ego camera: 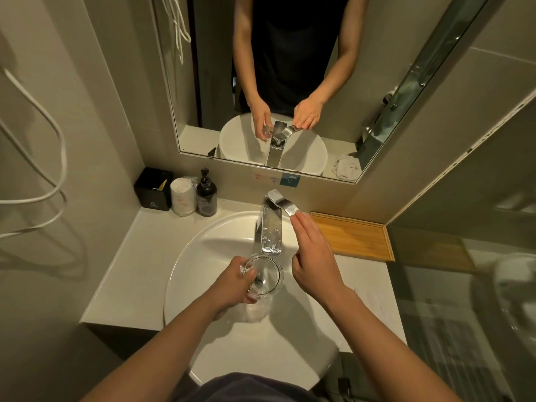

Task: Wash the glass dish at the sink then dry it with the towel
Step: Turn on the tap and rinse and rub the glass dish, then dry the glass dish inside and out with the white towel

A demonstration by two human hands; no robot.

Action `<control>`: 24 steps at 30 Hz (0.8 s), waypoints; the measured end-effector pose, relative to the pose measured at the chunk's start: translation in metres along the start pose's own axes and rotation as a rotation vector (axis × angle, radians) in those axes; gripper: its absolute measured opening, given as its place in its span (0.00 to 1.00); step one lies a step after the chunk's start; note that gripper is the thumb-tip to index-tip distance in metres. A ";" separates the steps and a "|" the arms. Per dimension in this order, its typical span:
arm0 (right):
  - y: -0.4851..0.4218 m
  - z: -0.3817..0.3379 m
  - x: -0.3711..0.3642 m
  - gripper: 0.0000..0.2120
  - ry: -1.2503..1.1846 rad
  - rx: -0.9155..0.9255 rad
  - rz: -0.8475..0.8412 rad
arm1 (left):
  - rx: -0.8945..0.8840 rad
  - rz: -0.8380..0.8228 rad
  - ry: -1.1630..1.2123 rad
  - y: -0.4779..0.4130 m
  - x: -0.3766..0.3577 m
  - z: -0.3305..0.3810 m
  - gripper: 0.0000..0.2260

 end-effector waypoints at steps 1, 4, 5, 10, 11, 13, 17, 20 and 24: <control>0.000 -0.001 0.000 0.37 -0.043 -0.001 0.035 | 0.002 0.001 -0.001 0.001 -0.001 0.000 0.07; 0.010 -0.006 -0.011 0.27 -0.197 -0.032 0.228 | 0.009 0.010 0.002 0.004 -0.003 0.000 0.06; 0.018 -0.007 -0.019 0.23 -0.230 -0.054 0.277 | 0.011 0.012 0.006 0.004 -0.003 0.000 0.06; 0.047 0.002 -0.065 0.19 -0.481 -0.306 -0.107 | 0.034 -0.005 0.060 0.006 -0.008 -0.005 0.05; 0.050 0.002 -0.070 0.20 -0.566 -0.348 -0.218 | 0.041 -0.010 0.074 0.007 -0.010 -0.006 0.05; 0.054 0.000 -0.074 0.14 -0.739 -0.383 -0.295 | 0.062 -0.009 0.073 0.006 -0.015 -0.007 0.07; 0.056 -0.003 -0.074 0.15 -0.765 -0.367 -0.248 | 0.075 0.011 0.075 0.007 -0.020 -0.007 0.10; 0.059 -0.002 -0.072 0.15 -0.796 -0.396 -0.194 | 0.037 0.003 0.099 0.010 -0.024 -0.004 0.11; 0.069 0.003 -0.073 0.14 -0.966 -0.521 -0.373 | 0.097 -0.004 -0.006 0.019 -0.035 -0.006 0.06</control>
Point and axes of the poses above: each hand's wrist, its own y-axis away from the middle knuckle, its own x-axis out of the back of the hand, z = x × y, the point moved 1 cm from there along -y, towards the middle knuckle, and after that the axes turned 14 degrees about -z, right-handed, at the moved point
